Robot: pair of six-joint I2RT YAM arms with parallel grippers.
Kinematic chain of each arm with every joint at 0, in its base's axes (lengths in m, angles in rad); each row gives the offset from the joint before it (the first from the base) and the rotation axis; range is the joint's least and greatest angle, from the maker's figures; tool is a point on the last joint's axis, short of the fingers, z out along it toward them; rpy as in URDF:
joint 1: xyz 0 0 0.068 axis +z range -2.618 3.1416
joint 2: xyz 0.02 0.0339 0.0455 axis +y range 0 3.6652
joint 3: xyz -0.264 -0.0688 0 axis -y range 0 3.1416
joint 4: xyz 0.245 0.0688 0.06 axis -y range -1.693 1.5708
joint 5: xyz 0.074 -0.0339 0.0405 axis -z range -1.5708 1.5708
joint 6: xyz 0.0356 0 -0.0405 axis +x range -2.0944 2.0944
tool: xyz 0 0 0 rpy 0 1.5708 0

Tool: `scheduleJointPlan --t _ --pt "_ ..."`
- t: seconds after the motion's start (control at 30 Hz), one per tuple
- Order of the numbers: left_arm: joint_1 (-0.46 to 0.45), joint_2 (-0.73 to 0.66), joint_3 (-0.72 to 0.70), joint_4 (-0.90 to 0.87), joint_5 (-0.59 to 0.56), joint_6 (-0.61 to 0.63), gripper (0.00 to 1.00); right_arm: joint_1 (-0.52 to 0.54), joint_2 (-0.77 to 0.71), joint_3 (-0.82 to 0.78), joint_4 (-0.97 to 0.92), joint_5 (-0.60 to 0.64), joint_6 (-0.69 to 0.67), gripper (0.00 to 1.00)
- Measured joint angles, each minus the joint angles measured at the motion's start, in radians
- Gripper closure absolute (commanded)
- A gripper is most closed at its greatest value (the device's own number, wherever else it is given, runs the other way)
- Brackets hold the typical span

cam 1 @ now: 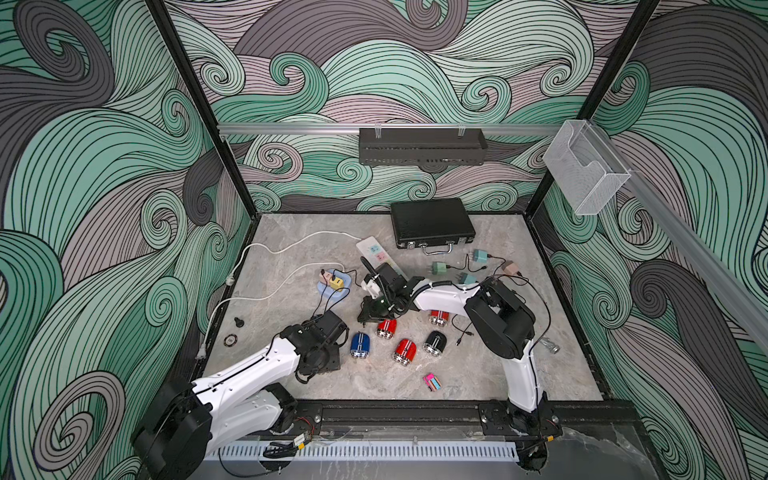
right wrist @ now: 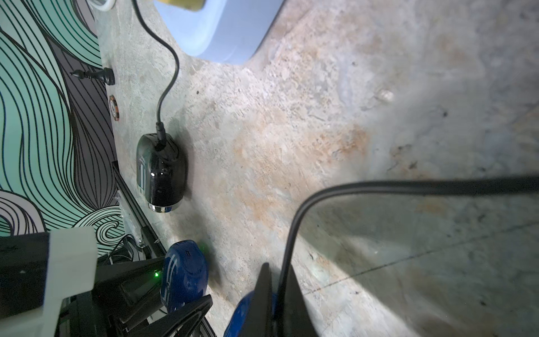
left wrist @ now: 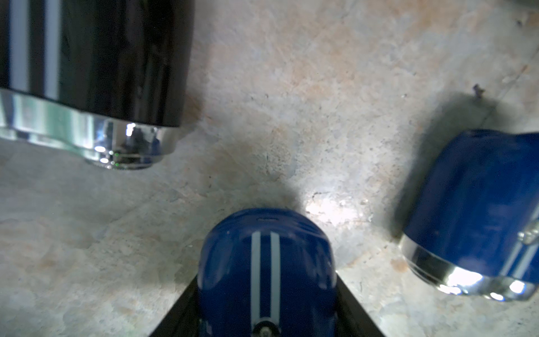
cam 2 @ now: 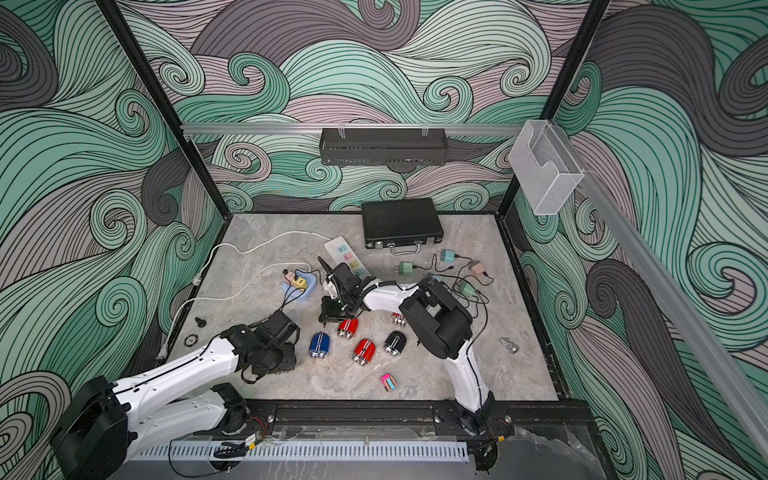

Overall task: Unplug the electric shaver
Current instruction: Place the charging cable at the center of the board.

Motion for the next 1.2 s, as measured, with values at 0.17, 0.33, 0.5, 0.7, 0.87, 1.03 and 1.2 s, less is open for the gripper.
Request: scheduleJointPlan --t 0.17,0.33,0.5,0.7,0.87,1.03,1.2 --pt "-0.008 0.0 -0.009 0.0 0.007 -0.01 0.85 0.001 0.001 0.0 -0.017 0.015 -0.002 0.91" --pt "-0.02 0.0 -0.012 0.002 0.008 -0.021 0.83 0.001 0.008 0.003 -0.027 0.029 -0.004 0.91" --pt "-0.031 0.0 -0.013 0.003 0.008 -0.032 0.79 0.0 0.013 0.004 -0.044 0.043 -0.007 0.9" --pt "-0.039 0.002 -0.014 0.003 0.006 -0.039 0.68 0.0 0.013 0.005 -0.064 0.06 -0.016 0.84" --pt "-0.047 0.009 -0.014 0.005 0.006 -0.042 0.61 0.0 0.013 0.014 -0.073 0.068 -0.023 0.8" --pt "-0.051 0.009 -0.014 0.005 0.002 -0.044 0.49 0.0 0.012 0.017 -0.077 0.078 -0.027 0.78" --pt "-0.056 0.009 -0.014 0.003 -0.004 -0.045 0.43 0.0 -0.002 0.017 -0.096 0.097 -0.043 0.74"
